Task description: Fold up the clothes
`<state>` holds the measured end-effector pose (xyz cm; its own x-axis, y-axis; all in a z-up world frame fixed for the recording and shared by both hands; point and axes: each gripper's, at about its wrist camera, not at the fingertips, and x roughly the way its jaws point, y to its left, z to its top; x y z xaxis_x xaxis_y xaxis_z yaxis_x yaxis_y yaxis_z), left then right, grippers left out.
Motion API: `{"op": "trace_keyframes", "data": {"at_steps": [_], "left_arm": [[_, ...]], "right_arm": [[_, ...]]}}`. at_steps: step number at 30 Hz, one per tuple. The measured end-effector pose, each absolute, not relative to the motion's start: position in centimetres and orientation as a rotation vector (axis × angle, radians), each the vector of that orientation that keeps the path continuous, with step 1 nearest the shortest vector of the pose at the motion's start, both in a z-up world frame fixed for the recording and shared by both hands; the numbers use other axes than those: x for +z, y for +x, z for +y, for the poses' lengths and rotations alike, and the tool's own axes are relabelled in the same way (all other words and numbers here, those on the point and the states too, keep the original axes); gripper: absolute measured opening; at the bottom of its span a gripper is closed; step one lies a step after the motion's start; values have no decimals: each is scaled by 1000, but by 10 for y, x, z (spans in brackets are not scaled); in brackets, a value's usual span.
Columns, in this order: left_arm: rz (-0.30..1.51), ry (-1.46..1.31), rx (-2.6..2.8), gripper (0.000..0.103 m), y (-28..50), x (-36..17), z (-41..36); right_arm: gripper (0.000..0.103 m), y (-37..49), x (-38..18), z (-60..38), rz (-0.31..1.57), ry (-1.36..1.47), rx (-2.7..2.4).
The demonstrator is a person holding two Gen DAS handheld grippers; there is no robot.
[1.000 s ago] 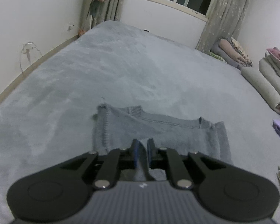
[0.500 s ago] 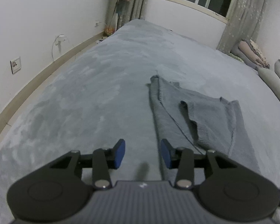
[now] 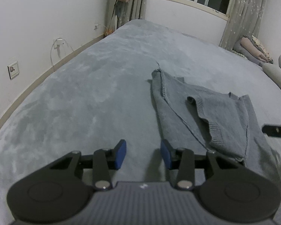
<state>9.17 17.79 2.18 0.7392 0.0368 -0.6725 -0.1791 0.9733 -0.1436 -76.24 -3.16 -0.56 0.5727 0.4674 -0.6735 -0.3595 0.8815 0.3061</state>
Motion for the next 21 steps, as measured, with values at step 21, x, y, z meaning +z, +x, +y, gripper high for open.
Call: {"op": "trace_keyframes", "data": {"at_steps": [21], "left_arm": [[715, -229, 99, 39, 92, 25, 187]], "right_arm": [[49, -772, 3, 105, 665, -169, 647]]}}
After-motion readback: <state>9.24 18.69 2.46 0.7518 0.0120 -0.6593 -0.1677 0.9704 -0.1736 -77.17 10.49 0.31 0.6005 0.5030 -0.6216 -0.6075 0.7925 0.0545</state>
